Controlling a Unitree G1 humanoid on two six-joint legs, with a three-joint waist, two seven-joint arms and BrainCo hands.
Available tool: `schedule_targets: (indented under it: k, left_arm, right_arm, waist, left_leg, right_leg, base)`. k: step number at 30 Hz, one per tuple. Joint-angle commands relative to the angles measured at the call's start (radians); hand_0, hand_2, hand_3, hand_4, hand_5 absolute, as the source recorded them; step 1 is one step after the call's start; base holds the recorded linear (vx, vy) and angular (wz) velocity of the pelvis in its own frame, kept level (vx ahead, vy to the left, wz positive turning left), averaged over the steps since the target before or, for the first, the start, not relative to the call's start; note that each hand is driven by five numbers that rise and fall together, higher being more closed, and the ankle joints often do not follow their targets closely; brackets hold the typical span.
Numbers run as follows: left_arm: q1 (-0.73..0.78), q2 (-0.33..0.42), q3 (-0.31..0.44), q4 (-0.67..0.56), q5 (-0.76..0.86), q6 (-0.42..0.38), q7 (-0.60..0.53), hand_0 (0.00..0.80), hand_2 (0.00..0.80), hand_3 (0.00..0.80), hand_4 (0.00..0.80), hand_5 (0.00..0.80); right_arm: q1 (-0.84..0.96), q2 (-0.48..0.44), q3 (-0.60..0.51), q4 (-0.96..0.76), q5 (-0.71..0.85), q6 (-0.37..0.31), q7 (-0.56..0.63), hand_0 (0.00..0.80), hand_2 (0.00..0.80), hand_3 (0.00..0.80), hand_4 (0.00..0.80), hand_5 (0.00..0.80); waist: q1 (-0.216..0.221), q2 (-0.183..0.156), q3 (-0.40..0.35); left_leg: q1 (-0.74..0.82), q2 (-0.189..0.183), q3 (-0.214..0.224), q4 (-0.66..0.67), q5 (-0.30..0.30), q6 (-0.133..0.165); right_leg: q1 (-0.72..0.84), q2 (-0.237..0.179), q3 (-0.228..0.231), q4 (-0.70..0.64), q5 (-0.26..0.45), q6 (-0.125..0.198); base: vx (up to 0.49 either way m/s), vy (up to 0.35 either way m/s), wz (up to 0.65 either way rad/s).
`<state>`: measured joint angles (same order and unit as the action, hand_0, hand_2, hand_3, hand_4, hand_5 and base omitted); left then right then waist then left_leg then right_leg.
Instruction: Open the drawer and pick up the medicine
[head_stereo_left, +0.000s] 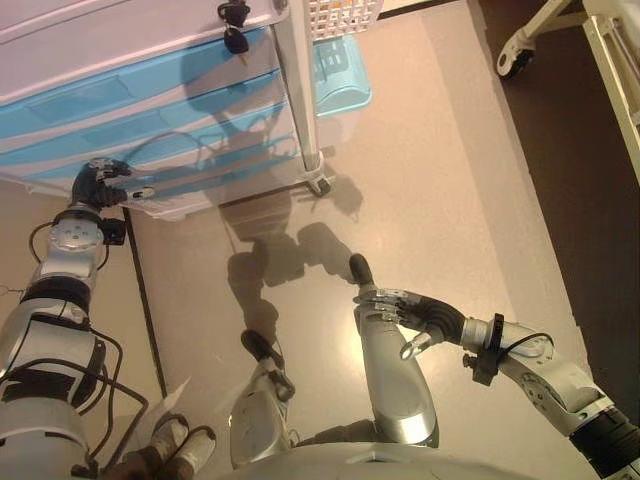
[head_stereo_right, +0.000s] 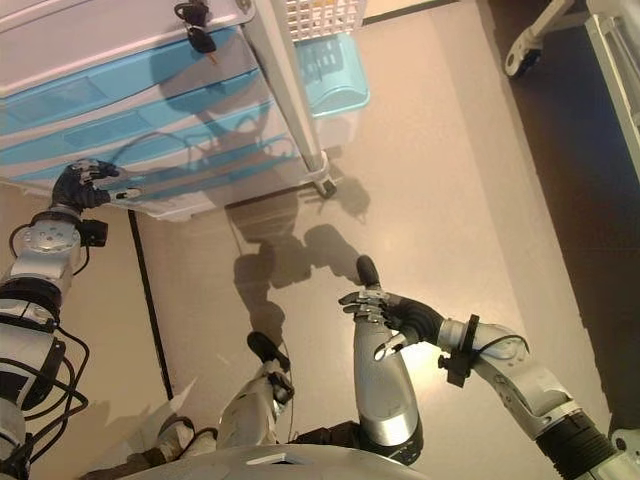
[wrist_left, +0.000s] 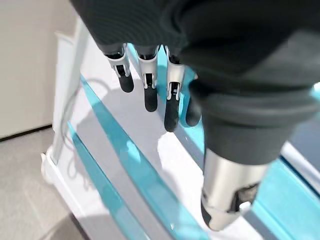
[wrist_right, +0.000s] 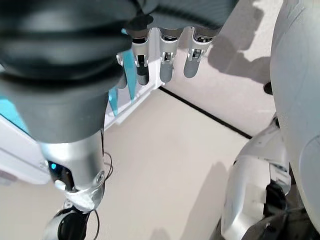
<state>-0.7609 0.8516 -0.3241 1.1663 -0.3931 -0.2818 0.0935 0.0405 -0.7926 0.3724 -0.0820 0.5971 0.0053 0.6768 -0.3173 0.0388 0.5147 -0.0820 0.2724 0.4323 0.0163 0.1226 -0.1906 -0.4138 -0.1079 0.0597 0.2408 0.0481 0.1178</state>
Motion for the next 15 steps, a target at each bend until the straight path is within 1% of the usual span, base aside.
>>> schedule_targets:
  k: [1,4,6,7,8,10,11,12,13,14,15]
  left_arm:
    - [-0.042,0.134,0.085,0.001,-0.052,-0.024,-0.015,0.000,0.000,0.000,0.000,0.000]
    - [-0.005,0.100,0.082,-0.058,-0.078,-0.021,-0.135,0.000,0.000,0.000,0.000,0.000]
    - [0.053,0.058,0.074,-0.137,-0.139,0.022,-0.230,0.000,0.000,0.000,0.000,0.000]
    - [0.107,0.027,0.071,-0.188,-0.158,0.027,-0.297,0.000,0.000,0.000,0.000,0.000]
    - [0.150,0.004,0.068,-0.225,-0.173,0.029,-0.328,0.000,0.000,0.000,0.000,0.000]
    - [0.261,-0.067,0.060,-0.303,-0.182,0.057,-0.402,0.000,0.000,0.000,0.000,0.000]
    - [0.301,-0.097,0.047,-0.326,-0.167,0.056,-0.430,0.000,0.000,0.000,0.000,0.000]
    - [0.342,-0.133,0.032,-0.351,-0.168,0.062,-0.450,0.000,0.000,0.000,0.000,0.000]
    - [0.409,-0.190,0.018,-0.398,-0.156,0.079,-0.461,0.000,0.000,0.000,0.000,0.000]
    - [0.433,-0.211,0.015,-0.409,-0.145,0.084,-0.466,0.000,0.000,0.000,0.000,0.000]
    - [0.473,-0.247,0.010,-0.421,-0.135,0.097,-0.485,0.000,0.000,0.000,0.000,0.000]
  right_arm:
    - [0.021,0.095,0.052,-0.019,-0.002,-0.058,-0.022,0.000,0.000,0.000,0.000,0.000]
    - [0.025,0.107,0.056,-0.020,-0.045,-0.054,-0.064,0.000,0.000,0.000,0.000,0.000]
    - [0.025,0.106,0.039,-0.011,-0.056,-0.035,-0.094,0.000,0.000,0.000,0.000,0.000]
    - [0.030,0.109,0.026,0.004,-0.066,-0.023,-0.105,0.000,0.000,0.000,0.000,0.000]
    - [0.034,0.113,0.018,0.016,-0.074,-0.021,-0.111,0.000,0.000,0.000,0.000,0.000]
    - [0.040,0.127,-0.002,0.059,-0.092,0.005,-0.138,0.000,0.000,0.000,0.000,0.000]
    - [0.037,0.134,-0.008,0.087,-0.099,0.012,-0.160,0.000,0.000,0.000,0.000,0.000]
    - [0.034,0.145,-0.011,0.119,-0.104,0.021,-0.194,0.000,0.000,0.000,0.000,0.000]
    - [0.033,0.163,-0.019,0.162,-0.098,0.045,-0.236,0.000,0.000,0.000,0.000,0.000]
    - [0.033,0.173,-0.022,0.181,-0.093,0.053,-0.244,0.000,0.000,0.000,0.000,0.000]
    - [0.035,0.197,-0.027,0.217,-0.086,0.072,-0.261,0.000,0.000,0.000,0.000,0.000]
  waist:
    - [0.006,-0.087,0.002]
    - [0.019,-0.092,0.003]
    - [0.030,-0.090,0.001]
    - [0.036,-0.087,-0.002]
    - [0.041,-0.084,-0.005]
    - [0.056,-0.075,-0.019]
    - [0.062,-0.072,-0.025]
    - [0.070,-0.069,-0.032]
    - [0.082,-0.062,-0.045]
    - [0.086,-0.060,-0.052]
    - [0.094,-0.056,-0.064]
  left_leg:
    - [-0.078,0.043,-0.085,0.258,-0.061,0.016]
    - [-0.076,0.041,-0.091,0.260,-0.070,0.020]
    - [-0.063,0.038,-0.095,0.253,-0.072,0.024]
    - [-0.053,0.034,-0.097,0.248,-0.077,0.028]
    - [-0.045,0.031,-0.097,0.243,-0.079,0.031]
    - [-0.022,0.023,-0.099,0.227,-0.079,0.035]
    - [-0.009,0.018,-0.099,0.217,-0.079,0.038]
    - [0.002,0.013,-0.099,0.206,-0.080,0.040]
    - [0.021,0.005,-0.099,0.190,-0.081,0.044]
    - [0.030,0.001,-0.098,0.182,-0.082,0.046]
    - [0.046,-0.006,-0.097,0.168,-0.085,0.050]
  right_leg:
    - [0.030,0.031,-0.050,-0.024,-0.026,-0.023]
    - [0.043,0.027,-0.058,-0.026,-0.027,-0.020]
    - [0.064,0.022,-0.064,-0.034,-0.025,-0.020]
    - [0.078,0.017,-0.067,-0.039,-0.024,-0.018]
    - [0.088,0.014,-0.069,-0.044,-0.021,-0.018]
    - [0.117,0.003,-0.077,-0.058,-0.018,-0.015]
    - [0.130,-0.002,-0.082,-0.065,-0.015,-0.014]
    - [0.143,-0.008,-0.087,-0.073,-0.012,-0.014]
    - [0.166,-0.017,-0.096,-0.084,-0.010,-0.012]
    - [0.177,-0.021,-0.100,-0.088,-0.009,-0.011]
    - [0.195,-0.028,-0.106,-0.096,-0.008,-0.009]
  base:
    - [-0.017,-0.066,0.09]
    - [-0.010,-0.053,0.12]
    - [0.009,-0.022,0.15]
    - [0.012,-0.003,0.20]
    - [0.020,0.005,0.18]
    - [0.027,0.021,0.13]
    - [0.030,0.034,0.14]
    - [0.049,0.046,0.18]
    - [0.049,0.044,0.14]
    - [0.063,0.050,0.14]
    - [0.058,0.049,0.16]
